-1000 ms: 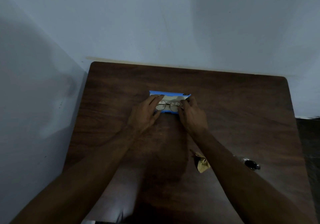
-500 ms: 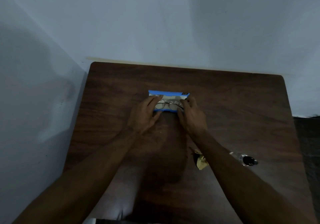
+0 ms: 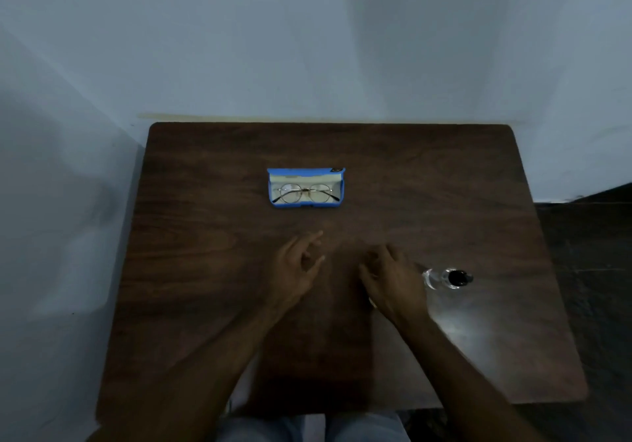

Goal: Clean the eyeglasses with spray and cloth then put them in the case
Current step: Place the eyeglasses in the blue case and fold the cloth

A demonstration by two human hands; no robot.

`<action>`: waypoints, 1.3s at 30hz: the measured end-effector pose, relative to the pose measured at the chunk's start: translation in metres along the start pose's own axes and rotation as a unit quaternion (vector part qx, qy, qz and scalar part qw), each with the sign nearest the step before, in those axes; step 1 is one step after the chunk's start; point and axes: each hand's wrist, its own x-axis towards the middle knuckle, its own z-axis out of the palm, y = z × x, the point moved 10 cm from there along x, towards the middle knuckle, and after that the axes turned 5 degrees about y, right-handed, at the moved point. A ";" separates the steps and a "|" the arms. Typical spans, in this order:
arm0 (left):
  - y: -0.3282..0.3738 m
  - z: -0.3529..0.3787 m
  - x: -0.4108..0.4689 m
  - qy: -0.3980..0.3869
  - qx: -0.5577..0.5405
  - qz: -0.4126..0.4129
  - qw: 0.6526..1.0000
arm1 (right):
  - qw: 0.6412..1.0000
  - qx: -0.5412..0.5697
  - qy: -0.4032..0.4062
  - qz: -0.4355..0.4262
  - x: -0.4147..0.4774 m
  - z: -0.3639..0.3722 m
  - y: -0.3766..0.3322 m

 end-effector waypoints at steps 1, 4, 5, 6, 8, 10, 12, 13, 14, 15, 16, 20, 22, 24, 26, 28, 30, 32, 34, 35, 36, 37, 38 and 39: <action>0.000 0.007 -0.007 -0.009 -0.018 -0.024 1.000 | 1.000 -0.024 -0.013 -0.006 -0.008 0.004 0.002; 0.002 0.019 -0.026 -0.023 -0.091 -0.098 0.991 | 0.999 -0.048 -0.022 0.006 -0.017 0.014 0.014; 0.004 0.021 -0.031 -0.022 -0.122 -0.121 0.985 | 0.999 -0.027 -0.017 0.026 -0.019 0.014 0.018; 0.004 0.022 -0.036 -0.022 -0.155 -0.146 0.977 | 0.998 0.017 -0.010 0.053 -0.021 0.012 0.023; 0.008 0.027 -0.043 -0.037 -0.213 -0.200 0.956 | 0.983 0.152 0.011 0.106 -0.025 0.006 0.028; 0.015 0.031 -0.047 -0.059 -0.260 -0.242 0.933 | 0.939 0.291 0.014 0.180 -0.032 0.005 0.032; 0.026 0.032 -0.046 -0.073 -0.318 -0.259 0.909 | 0.883 0.413 0.015 0.222 -0.037 0.004 0.027; 0.032 0.031 -0.044 -0.077 -0.335 -0.255 0.904 | 0.851 0.475 0.015 0.224 -0.039 0.002 0.020; 0.038 0.028 -0.043 -0.080 -0.338 -0.247 0.905 | 0.825 0.519 0.012 0.225 -0.040 0.000 0.014; 0.044 0.024 -0.042 -0.083 -0.332 -0.237 0.909 | 0.808 0.547 0.009 0.219 -0.040 -0.003 0.008; 0.051 0.018 -0.041 -0.080 -0.321 -0.221 0.917 | 0.806 0.553 0.011 0.211 -0.041 -0.008 0.003; 0.073 -0.012 -0.043 -0.031 -0.235 -0.130 0.963 | 0.842 0.504 0.077 0.175 -0.042 -0.030 -0.005; 0.084 -0.018 -0.047 -0.031 -0.211 -0.090 0.973 | 0.841 0.504 0.092 0.173 -0.043 -0.039 -0.011; 0.092 -0.018 -0.052 -0.046 -0.204 -0.089 0.974 | 0.832 0.522 0.088 0.166 -0.045 -0.049 -0.022; 0.094 -0.021 -0.055 -0.037 -0.242 -0.119 0.962 | 0.821 0.545 0.075 0.155 -0.047 -0.056 -0.033; 0.090 -0.022 -0.055 -0.028 -0.297 -0.147 0.943 | 0.813 0.559 0.058 0.150 -0.048 -0.060 -0.039; 0.086 -0.024 -0.055 -0.032 -0.314 -0.152 0.937 | 0.813 0.562 0.031 0.147 -0.048 -0.062 -0.044; 0.080 -0.028 -0.055 -0.030 -0.334 -0.162 0.928 | 0.813 0.563 -0.002 0.149 -0.047 -0.061 -0.044; 0.075 -0.034 -0.055 -0.016 -0.350 -0.170 0.921 | 0.812 0.561 -0.030 0.158 -0.046 -0.057 -0.043; 0.074 -0.038 -0.055 -0.005 -0.359 -0.173 0.917 | 0.809 0.563 -0.040 0.166 -0.046 -0.054 -0.043; 0.072 -0.040 -0.054 0.005 -0.368 -0.183 0.912 | 0.803 0.567 -0.047 0.176 -0.046 -0.050 -0.042; 0.069 -0.040 -0.053 0.011 -0.375 -0.198 0.905 | 0.793 0.576 -0.053 0.190 -0.046 -0.046 -0.041; 0.066 -0.040 -0.053 0.014 -0.382 -0.214 0.899 | 0.782 0.587 -0.057 0.202 -0.047 -0.043 -0.042; 0.063 -0.039 -0.053 0.015 -0.391 -0.231 0.891 | 0.771 0.598 -0.061 0.210 -0.047 -0.040 -0.044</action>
